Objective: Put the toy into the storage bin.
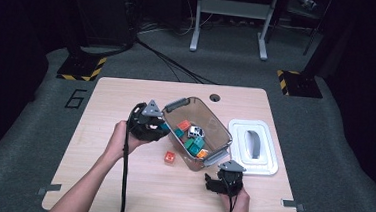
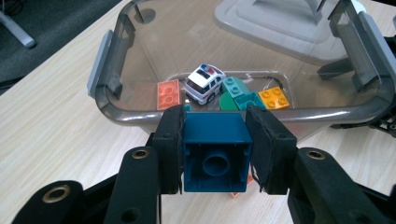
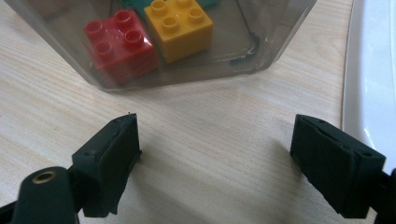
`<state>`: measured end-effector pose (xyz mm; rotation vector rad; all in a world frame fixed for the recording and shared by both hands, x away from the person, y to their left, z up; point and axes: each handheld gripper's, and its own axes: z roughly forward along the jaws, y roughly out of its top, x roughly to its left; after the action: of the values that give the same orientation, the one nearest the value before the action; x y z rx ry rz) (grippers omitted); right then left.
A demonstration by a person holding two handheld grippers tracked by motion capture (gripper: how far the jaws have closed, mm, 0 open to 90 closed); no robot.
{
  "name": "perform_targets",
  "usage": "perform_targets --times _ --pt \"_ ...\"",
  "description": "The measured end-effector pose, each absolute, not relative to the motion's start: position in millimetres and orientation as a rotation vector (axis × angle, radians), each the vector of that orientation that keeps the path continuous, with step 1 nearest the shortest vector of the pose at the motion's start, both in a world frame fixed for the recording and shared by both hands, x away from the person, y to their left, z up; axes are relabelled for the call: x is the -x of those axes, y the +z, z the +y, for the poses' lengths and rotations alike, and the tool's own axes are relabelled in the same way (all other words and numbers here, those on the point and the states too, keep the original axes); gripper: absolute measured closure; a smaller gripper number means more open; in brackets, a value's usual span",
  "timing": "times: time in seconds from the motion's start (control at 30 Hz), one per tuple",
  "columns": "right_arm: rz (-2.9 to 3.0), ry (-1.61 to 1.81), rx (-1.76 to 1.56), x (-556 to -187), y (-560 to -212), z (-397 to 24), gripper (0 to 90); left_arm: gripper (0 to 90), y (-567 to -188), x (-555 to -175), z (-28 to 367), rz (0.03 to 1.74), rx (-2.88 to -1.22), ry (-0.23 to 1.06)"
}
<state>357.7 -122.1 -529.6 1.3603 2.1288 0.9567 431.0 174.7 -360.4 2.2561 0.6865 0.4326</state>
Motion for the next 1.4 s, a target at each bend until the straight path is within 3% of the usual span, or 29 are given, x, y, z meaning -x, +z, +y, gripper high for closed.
perform_targets --times 0.67,1.4 --pt "2.128 0.955 -1.359 -357.6 -529.6 -122.0 15.0 59.1 -355.1 -448.8 137.3 0.686 -2.229 0.409" --pt "2.136 0.954 -1.354 -357.3 -529.3 -122.4 15.0 58.7 -395.9 -455.0 96.4 0.72 -2.364 0.258"
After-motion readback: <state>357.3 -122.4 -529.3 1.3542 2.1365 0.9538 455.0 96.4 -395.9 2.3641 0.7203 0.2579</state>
